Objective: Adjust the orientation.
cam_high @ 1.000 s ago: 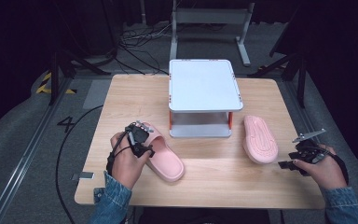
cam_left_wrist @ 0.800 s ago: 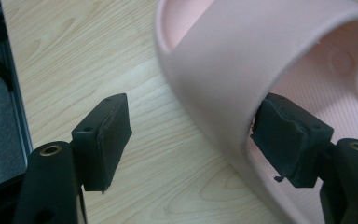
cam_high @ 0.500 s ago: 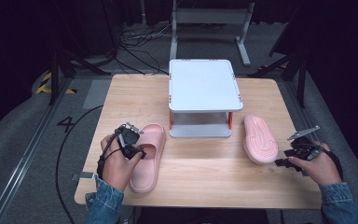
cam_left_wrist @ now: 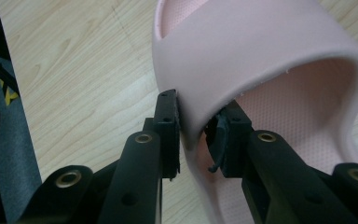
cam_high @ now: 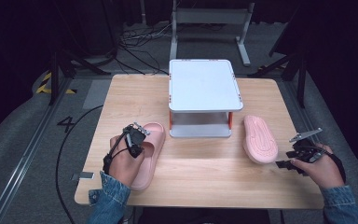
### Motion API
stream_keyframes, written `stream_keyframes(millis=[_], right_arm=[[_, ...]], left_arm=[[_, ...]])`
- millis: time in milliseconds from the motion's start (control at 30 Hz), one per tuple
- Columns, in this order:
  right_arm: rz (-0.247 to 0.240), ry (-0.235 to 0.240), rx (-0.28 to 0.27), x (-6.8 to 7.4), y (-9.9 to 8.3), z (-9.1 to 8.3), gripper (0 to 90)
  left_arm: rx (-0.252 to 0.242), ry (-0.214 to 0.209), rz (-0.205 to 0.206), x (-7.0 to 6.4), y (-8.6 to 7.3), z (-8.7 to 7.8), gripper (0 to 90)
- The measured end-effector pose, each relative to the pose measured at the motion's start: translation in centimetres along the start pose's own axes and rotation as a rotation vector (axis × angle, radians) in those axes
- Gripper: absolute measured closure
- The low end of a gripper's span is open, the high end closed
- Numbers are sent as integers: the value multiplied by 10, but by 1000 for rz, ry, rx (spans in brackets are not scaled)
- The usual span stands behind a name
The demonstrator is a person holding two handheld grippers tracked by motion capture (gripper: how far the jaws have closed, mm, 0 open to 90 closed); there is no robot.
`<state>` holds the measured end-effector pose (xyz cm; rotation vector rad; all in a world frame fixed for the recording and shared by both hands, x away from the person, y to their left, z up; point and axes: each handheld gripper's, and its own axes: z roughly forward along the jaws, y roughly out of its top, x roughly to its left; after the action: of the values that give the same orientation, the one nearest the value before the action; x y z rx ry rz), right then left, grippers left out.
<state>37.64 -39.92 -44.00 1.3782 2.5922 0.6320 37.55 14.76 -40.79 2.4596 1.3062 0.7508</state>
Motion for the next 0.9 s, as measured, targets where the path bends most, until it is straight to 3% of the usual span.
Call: stream_keyframes(millis=[133, 400, 633, 900], right_arm=[[4, -2, -1, 0, -3, -2, 305], [18, -7, -4, 1, -11, -5, 305], [42, -19, -3, 0, -21, -9, 305], [63, -30, -2, -2, -32, -13, 305]], left_arm=[[-39, -6, 1, -2, 5, -9, 798], [-110, -22, 23, -13, 30, -21, 792], [-147, -55, 53, -27, 59, -16, 780], [-154, -74, 65, -40, 82, -3, 782]])
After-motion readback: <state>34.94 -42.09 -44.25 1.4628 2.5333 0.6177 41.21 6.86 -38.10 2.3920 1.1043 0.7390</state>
